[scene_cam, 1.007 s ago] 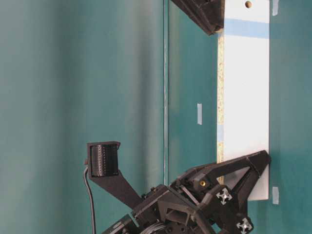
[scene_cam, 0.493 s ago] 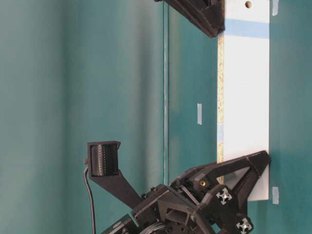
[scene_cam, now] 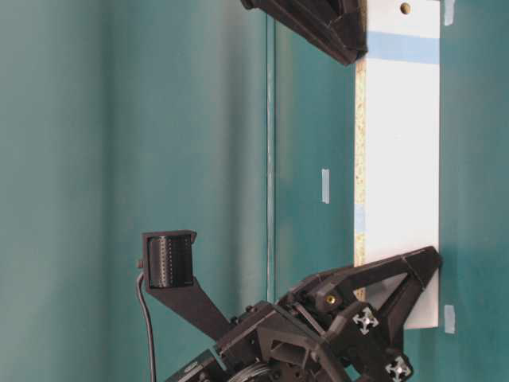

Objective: Move the wooden board into place and insert the rod into its hole.

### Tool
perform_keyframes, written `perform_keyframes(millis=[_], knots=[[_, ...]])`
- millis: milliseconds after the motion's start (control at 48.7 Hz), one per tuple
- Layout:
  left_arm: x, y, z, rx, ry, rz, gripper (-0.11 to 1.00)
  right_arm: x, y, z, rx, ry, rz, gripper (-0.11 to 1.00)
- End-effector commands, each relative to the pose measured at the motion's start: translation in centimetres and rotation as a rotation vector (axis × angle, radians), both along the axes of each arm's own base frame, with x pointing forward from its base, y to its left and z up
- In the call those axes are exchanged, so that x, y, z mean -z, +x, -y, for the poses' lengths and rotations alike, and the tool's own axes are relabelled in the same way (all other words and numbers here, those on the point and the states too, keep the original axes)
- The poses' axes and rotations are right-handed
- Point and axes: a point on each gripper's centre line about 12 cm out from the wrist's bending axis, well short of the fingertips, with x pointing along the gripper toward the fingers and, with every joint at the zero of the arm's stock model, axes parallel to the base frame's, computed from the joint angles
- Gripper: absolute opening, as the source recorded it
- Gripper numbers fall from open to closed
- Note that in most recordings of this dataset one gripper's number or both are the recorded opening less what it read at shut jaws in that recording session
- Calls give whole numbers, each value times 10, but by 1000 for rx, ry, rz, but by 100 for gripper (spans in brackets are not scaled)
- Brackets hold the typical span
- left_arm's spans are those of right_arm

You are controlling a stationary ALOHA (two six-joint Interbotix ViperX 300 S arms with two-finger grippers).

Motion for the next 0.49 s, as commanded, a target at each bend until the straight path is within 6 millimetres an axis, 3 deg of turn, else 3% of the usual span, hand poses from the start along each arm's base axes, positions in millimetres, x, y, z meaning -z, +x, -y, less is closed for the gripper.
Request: perform_keyframes(millis=[0, 288, 411, 473], knots=[[-6, 1, -5, -16, -2, 15, 23, 14, -7, -4, -7, -7, -98, 43], [-6, 0, -4, -14, -3, 9, 23, 14, -7, -3, -5, -9, -102, 45], [-7, 0, -5, -15, -3, 9, 23, 0, -5, -3, -3, -15, -56, 45], [-6, 0, -5, -15, -3, 6, 23, -8, -4, -3, -5, -21, -29, 51]])
